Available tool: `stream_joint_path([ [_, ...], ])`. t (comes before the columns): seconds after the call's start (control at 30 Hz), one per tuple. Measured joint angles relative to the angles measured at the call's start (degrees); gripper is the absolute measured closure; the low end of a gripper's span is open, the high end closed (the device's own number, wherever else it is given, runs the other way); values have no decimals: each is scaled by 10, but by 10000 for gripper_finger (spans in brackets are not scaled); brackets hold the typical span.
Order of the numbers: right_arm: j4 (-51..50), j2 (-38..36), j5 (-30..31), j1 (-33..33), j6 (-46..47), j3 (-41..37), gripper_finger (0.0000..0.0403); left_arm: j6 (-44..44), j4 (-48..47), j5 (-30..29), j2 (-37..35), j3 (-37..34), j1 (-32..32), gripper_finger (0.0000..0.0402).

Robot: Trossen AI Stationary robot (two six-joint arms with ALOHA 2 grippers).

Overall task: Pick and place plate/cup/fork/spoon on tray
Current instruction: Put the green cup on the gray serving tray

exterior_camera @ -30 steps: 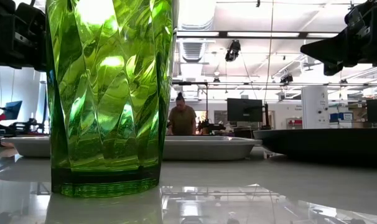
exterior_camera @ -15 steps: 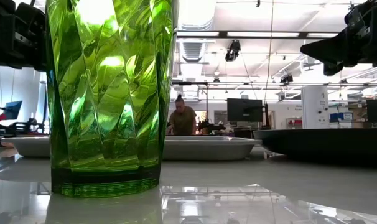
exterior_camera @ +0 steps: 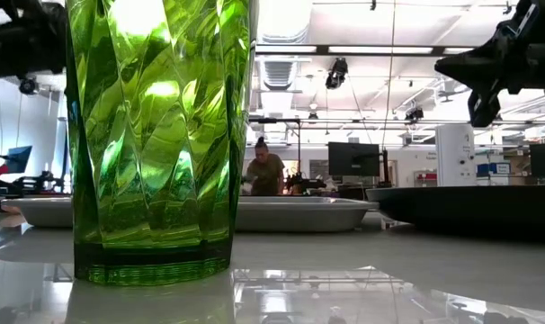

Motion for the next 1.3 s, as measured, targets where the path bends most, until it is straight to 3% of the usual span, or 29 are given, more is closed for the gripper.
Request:
stream_joint_path([
  [0.23, 4, 0, 2, 0, -2, 0, 394, 2, 65, -4, -1, 0, 0, 402],
  [0.43, 16, 0, 1, 0, -34, 0, 394, 11, 100, -52, 0, 0, 0, 402],
  [0.63, 58, 0, 0, 0, -78, 0, 394, 5, 191, -59, 37, 4, 0, 402],
  [0.8, 145, 0, -17, 0, -131, 0, 394, 4, 208, -42, 126, 64, -1, 402],
  [1.07, 187, 0, -31, 0, -231, 0, 394, 0, 203, 2, 308, 178, -2, 402],
  [1.3, 253, 0, -31, 0, -263, 0, 394, -87, 137, 25, 436, 269, -40, 402],
])
